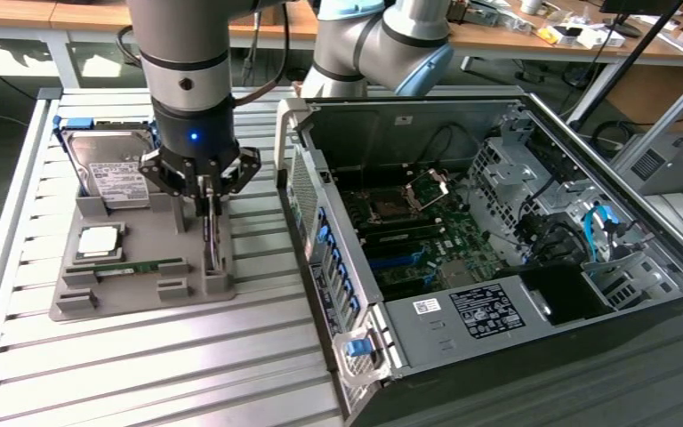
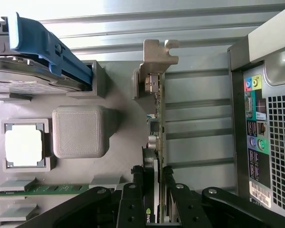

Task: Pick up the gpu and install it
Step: 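Pick up the gpu and move the gpu toward the slot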

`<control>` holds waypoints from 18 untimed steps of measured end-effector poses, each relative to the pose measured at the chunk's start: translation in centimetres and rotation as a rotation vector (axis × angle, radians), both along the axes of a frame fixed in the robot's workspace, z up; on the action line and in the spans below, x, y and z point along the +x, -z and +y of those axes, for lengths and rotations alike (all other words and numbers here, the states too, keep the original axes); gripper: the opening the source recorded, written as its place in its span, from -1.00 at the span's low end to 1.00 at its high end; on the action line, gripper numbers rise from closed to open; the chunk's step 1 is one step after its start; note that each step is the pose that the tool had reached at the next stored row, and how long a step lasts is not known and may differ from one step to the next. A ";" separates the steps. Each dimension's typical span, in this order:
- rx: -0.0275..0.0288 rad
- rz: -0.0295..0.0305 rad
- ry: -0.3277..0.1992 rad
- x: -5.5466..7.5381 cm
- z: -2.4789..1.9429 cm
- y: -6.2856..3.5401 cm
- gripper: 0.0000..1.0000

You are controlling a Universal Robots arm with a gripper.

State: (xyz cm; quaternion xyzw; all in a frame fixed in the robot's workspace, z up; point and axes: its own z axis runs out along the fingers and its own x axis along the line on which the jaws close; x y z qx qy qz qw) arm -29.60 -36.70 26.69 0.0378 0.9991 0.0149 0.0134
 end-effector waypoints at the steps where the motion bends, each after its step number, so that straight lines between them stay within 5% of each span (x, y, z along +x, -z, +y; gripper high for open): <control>1: 0.0000 0.0001 0.000 0.0 0.00 -0.06 -0.47; 18: -0.0001 0.0002 0.000 0.0 0.00 -1.43 -0.47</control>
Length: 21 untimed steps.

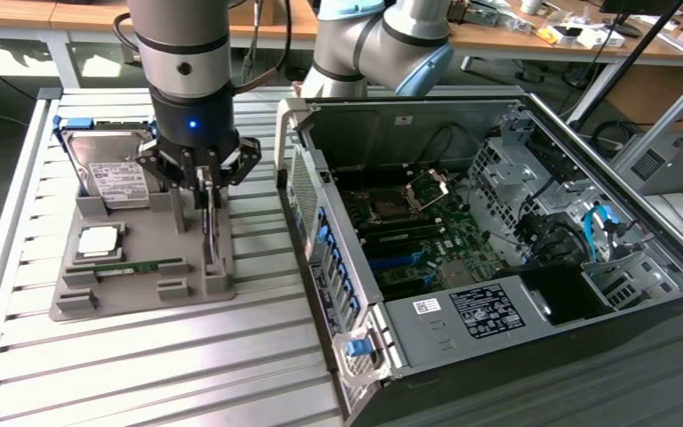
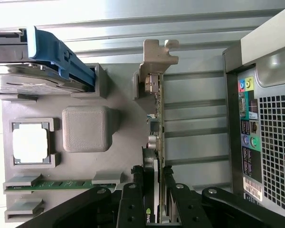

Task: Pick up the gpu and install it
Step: 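Pick up the gpu and move the gpu toward the slot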

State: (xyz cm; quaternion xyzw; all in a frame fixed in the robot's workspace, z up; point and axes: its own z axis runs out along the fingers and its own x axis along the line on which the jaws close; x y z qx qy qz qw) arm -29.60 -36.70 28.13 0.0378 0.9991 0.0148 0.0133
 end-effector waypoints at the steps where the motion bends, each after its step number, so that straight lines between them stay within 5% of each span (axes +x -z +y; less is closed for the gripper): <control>1: 0.0000 0.0000 0.000 0.0 0.00 -0.07 -0.47; 21: 0.0001 -0.0001 0.000 0.0 0.00 -1.64 -0.47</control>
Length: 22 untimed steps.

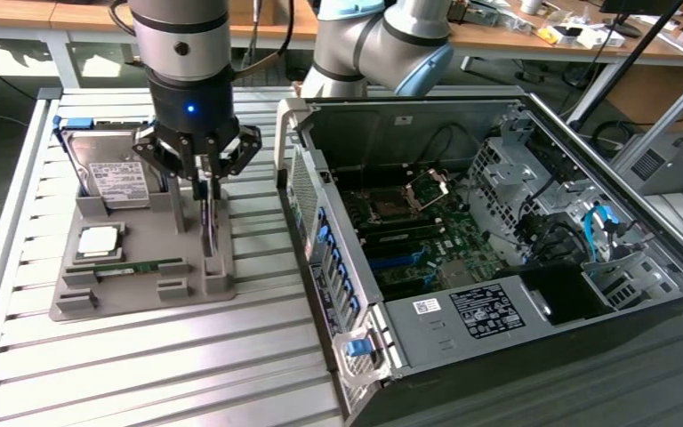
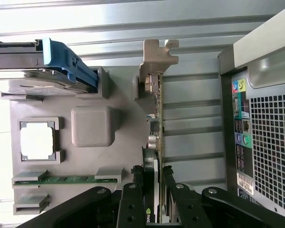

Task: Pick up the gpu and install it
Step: 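Pick up the gpu and move the gpu toward the slot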

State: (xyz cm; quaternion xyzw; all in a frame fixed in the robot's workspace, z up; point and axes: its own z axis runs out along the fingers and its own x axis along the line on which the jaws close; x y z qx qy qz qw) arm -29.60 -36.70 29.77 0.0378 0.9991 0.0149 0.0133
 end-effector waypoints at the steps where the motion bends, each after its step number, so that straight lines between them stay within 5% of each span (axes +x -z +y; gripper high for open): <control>1: 0.0000 0.0000 0.000 0.0 0.00 -0.09 -0.47; 22: 0.0000 0.0000 0.000 0.0 0.00 -2.14 -0.47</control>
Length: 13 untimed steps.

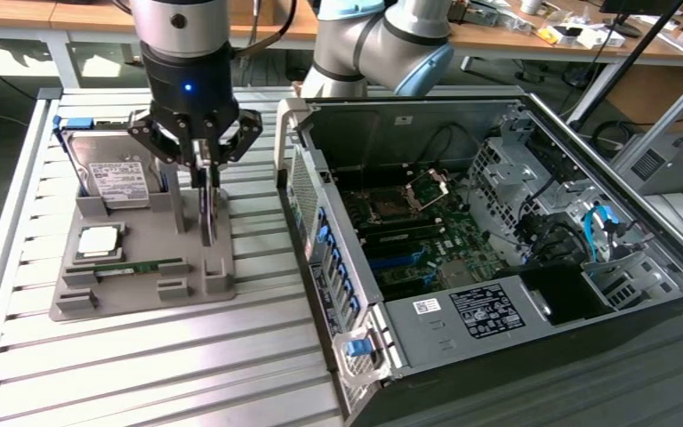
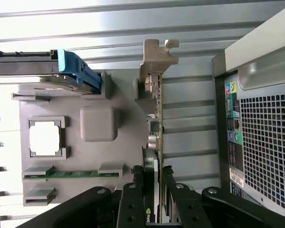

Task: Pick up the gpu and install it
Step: 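Pick up the gpu and move the gpu toward the slot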

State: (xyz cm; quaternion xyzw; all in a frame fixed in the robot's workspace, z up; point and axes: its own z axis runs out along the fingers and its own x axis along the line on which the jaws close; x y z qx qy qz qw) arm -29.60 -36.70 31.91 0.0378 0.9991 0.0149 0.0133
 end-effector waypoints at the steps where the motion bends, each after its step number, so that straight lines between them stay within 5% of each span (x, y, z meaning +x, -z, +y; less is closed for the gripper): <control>1: 0.0000 0.0000 0.000 0.0 0.00 -0.13 -0.47; 13: 0.0001 0.0000 0.000 0.0 0.00 -1.26 -0.47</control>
